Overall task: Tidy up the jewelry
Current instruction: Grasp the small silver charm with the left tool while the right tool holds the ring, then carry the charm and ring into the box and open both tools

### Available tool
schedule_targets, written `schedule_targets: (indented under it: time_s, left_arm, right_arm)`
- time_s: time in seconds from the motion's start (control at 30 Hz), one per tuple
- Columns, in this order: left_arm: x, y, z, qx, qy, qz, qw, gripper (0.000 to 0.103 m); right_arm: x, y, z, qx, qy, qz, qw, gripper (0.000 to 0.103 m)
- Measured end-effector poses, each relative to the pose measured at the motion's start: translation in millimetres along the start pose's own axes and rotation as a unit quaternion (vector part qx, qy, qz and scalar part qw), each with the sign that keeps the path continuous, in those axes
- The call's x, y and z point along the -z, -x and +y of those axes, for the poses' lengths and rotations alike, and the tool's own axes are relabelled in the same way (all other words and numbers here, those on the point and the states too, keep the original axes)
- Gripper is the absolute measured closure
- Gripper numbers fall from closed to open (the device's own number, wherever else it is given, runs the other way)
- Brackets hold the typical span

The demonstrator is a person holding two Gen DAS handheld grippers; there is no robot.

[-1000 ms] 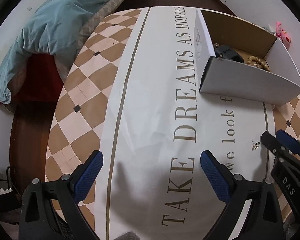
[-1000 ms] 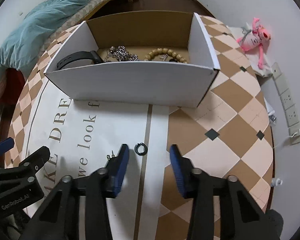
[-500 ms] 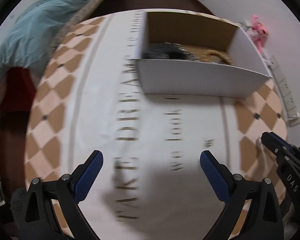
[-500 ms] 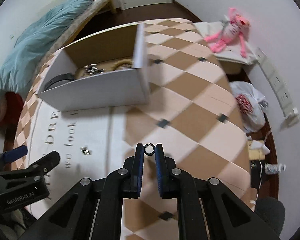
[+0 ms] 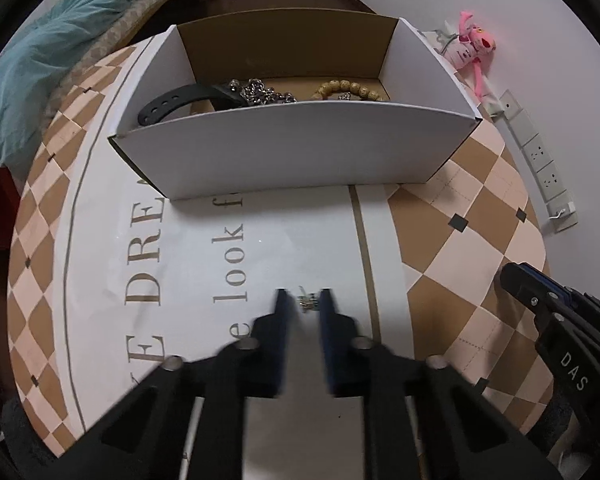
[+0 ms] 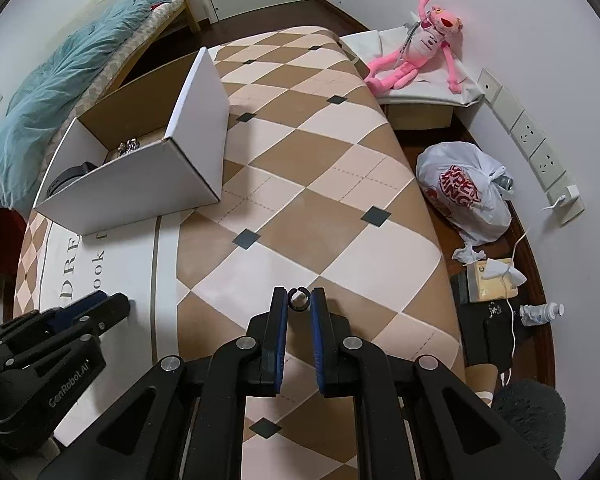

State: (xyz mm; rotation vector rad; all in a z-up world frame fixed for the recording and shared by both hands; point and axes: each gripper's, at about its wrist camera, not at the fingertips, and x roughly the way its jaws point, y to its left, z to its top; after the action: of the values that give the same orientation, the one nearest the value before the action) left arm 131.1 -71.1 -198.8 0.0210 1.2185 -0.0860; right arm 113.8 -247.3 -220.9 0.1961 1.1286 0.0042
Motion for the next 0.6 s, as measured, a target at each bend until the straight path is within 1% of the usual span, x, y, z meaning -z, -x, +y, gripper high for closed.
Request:
schedule_targets:
  time_s: [0.13, 0.27, 0.37, 0.47, 0.6]
  left_arm:
    - [-0.6, 5.3, 1.2, 0.006, -0.001, -0.012, 0.9999, 0.097]
    - [-2.5, 19.5, 4.3, 0.013, 0.002, -0.028, 0.9995, 0.097]
    - [-7.4, 39.0, 5.9, 0.019, 0.0, -0.048, 0.9987, 0.097]
    - [-13.8, 59.8, 12.2, 0.032, 0.003, -0.064, 0.9974, 0.097]
    - [-37.7, 92.7, 23.8, 0.056, 0.01, -0.091, 0.9943, 0.097]
  right_arm:
    - [-2.5, 5.2, -0.6, -0.005, -0.002, -0.005, 1.0, 0.091]
    - [-7.5, 16.5, 4.1, -0.017, -0.001, -0.014, 1.0, 0.091]
    - [-14.0, 28.7, 9.8, -0.027, 0.001, -0.024, 0.999, 0.091]
    - [-27.4, 47.4, 21.0, -0.048, 0.005, -0.041, 0.998, 0.091]
    - [-52.9, 67.9, 37.3, -0.078, 0.011, -0.057, 0.995, 0.091]
